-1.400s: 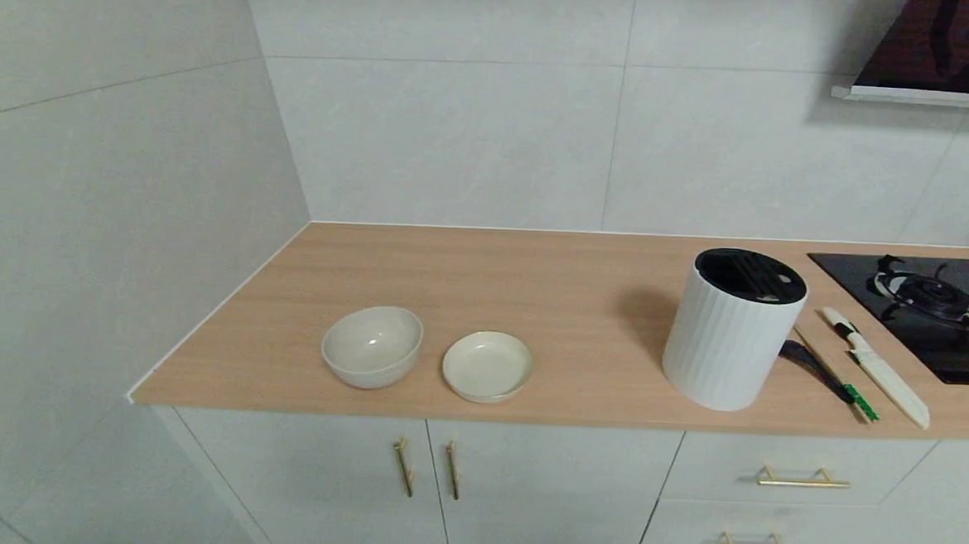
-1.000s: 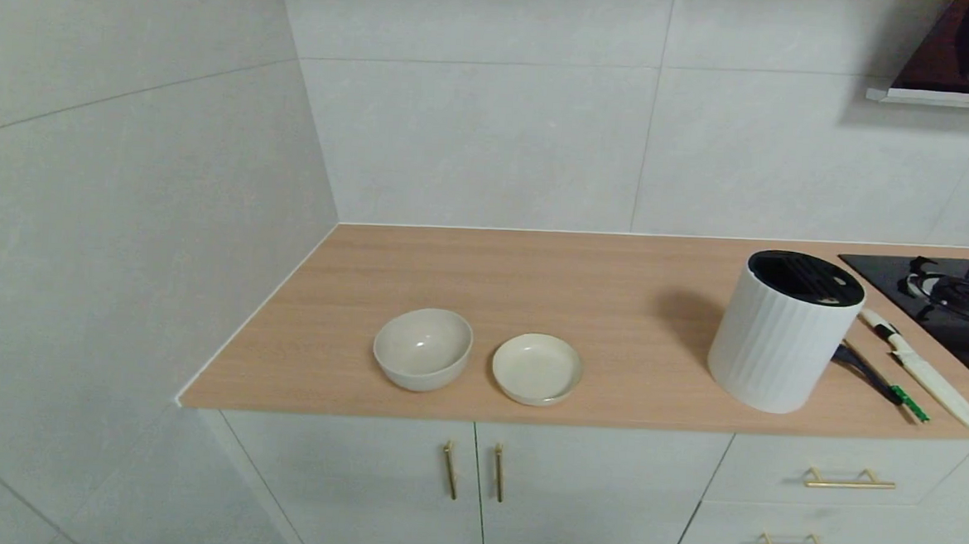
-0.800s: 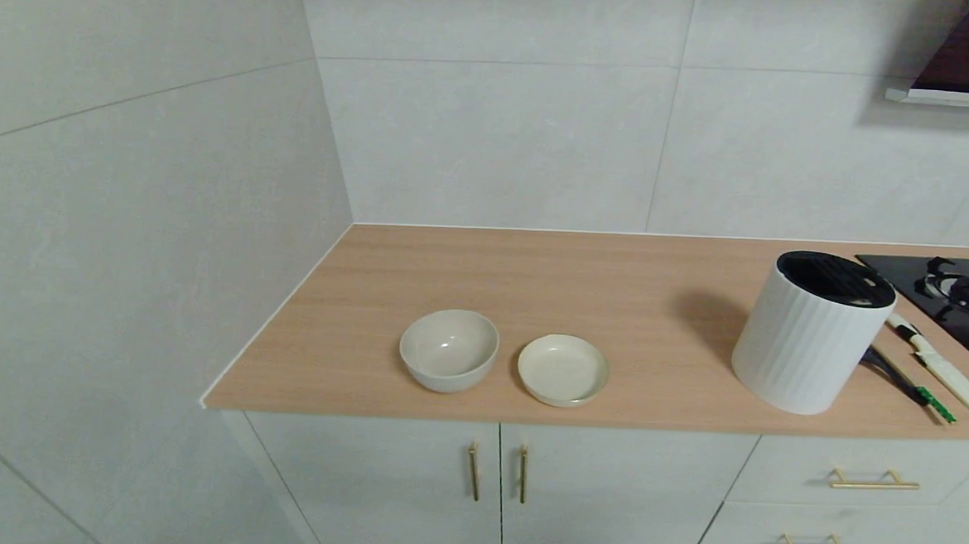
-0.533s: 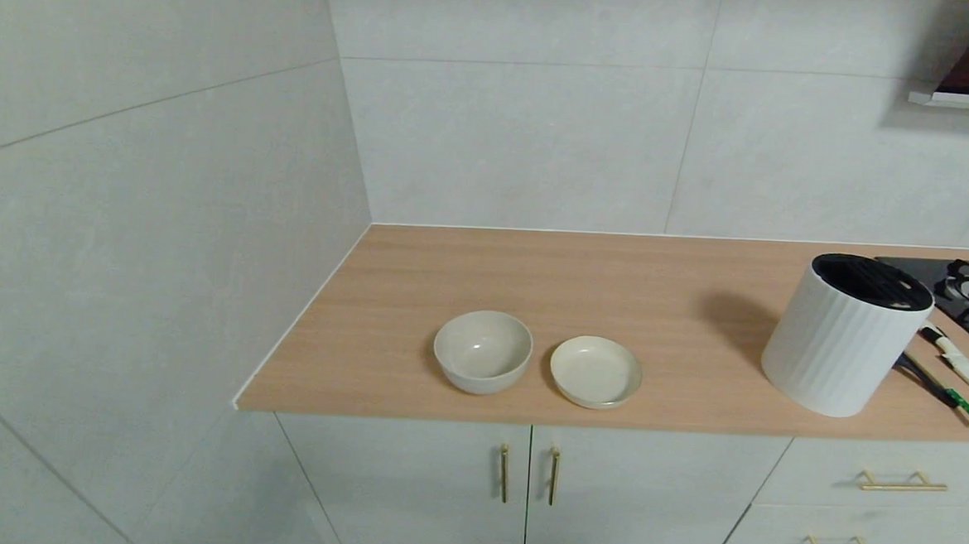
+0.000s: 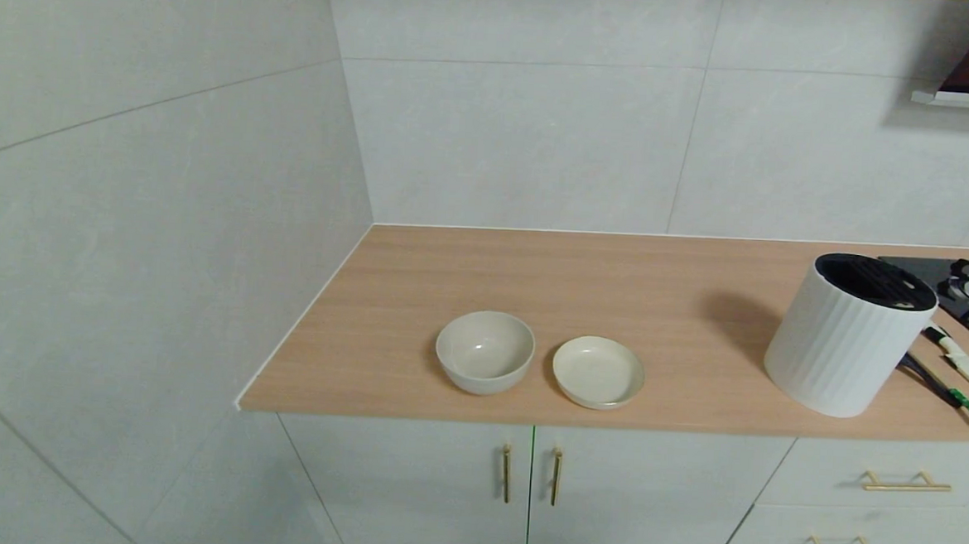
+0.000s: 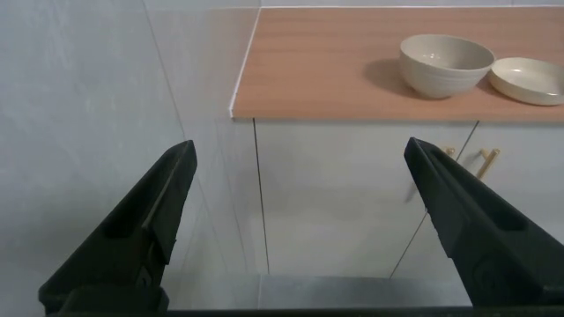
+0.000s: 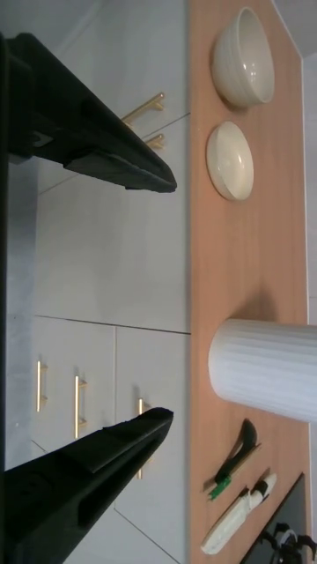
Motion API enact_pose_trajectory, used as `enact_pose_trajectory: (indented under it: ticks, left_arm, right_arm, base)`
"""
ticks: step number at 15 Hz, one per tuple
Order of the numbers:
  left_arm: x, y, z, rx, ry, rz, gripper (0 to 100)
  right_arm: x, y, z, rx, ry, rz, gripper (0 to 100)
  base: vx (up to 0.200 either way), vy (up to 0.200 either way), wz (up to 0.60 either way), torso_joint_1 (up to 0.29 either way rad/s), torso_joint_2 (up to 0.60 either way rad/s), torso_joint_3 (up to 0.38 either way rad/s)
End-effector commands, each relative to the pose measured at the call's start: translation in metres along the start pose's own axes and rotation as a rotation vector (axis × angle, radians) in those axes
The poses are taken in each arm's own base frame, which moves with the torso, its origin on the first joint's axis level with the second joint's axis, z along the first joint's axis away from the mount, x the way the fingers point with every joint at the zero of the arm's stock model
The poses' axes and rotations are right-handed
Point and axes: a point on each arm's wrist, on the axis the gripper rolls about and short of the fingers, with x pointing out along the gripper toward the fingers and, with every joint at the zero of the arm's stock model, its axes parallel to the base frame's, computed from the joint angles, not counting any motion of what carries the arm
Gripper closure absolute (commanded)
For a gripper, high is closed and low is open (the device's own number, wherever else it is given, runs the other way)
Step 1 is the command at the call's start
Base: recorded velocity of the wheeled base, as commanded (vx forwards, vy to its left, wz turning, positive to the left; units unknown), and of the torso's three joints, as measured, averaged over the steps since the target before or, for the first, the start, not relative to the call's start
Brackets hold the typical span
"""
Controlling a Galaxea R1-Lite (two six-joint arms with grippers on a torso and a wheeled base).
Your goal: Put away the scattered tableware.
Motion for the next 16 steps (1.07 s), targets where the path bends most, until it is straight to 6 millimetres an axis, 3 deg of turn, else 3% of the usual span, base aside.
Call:
enact_pose_trajectory:
  ticks: [1, 7, 16]
  left_arm:
    - [0.0001, 0.0, 0.0001, 0.0, 0.001, 0.0, 0]
    - [0.0001, 0.0, 0.0001, 0.0, 0.001, 0.0, 0]
    - [0.0001, 0.0, 0.0001, 0.0, 0.001, 0.0, 0]
  right_arm:
    - [0.0001, 0.0, 0.0, 0.0, 0.001, 0.0, 0]
    - [0.0001, 0.0, 0.0, 0.0, 0.001, 0.0, 0]
    - [0.0001, 0.0, 0.0, 0.0, 0.001, 0.0, 0]
  base:
    - [0.0, 0.0, 0.0, 0.0, 0.0, 0.0]
    - [0.0, 0.0, 0.0, -0.058, 0.12, 0.067]
    - [0.0, 0.0, 0.0, -0.229, 0.5, 0.267]
